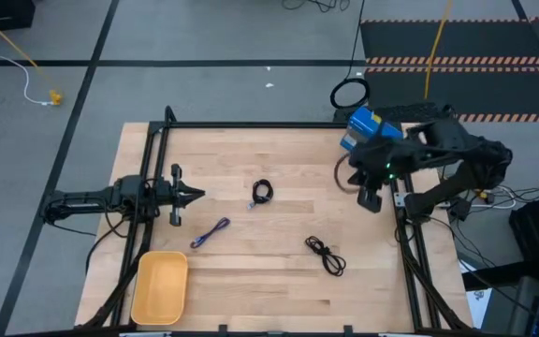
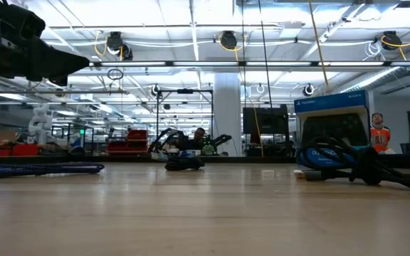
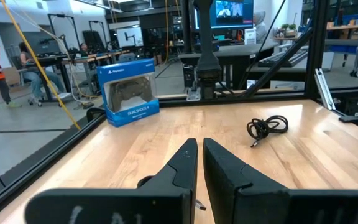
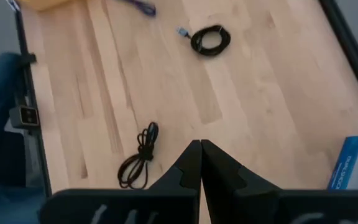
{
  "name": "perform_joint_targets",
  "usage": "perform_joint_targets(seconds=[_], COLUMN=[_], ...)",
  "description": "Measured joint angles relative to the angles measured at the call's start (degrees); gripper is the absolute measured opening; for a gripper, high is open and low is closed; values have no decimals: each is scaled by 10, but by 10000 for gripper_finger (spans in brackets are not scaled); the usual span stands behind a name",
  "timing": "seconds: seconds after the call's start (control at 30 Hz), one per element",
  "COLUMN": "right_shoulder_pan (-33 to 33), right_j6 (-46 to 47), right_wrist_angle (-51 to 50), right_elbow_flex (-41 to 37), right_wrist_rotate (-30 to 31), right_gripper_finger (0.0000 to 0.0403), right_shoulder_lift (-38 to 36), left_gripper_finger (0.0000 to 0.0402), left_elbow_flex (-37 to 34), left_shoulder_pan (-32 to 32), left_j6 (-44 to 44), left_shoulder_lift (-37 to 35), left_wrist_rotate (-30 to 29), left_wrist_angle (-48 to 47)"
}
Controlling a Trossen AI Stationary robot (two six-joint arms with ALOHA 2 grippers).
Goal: Pick and place USB-C Cables
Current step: Put the bottom black charger cable into the yellow bin
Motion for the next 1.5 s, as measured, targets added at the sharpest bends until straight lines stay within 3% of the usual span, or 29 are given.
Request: perform_joint_targets(seconds=[0.17,0.33,0.53,0.67,1.1,1.5], right_shoulder_pan=[58,97,128,135,136,136], right_j6=[50,118,168,177,143,141], right_wrist_angle=[-1,0,-1,0,57,57], right_elbow_flex=[-42,-86,-137,-153,-154,-154], right_wrist_rotate=[41,45,46,45,49,46], right_gripper_finger=[0,0,0,0,0,0], right_shoulder_lift=[3,4,3,3,-3,-3], left_gripper_finger=[31,31,30,30,30,30], left_elbow_flex=[-1,2,74,173,555,849], left_shoulder_pan=[0,0,-7,-17,-71,-113], left_j6=[1,-24,-33,-34,-86,-94], left_shoulder_lift=[0,0,20,73,339,560], left_wrist_rotate=[0,0,0,0,2,2], left_wrist_angle=[7,37,-9,-78,-318,-613])
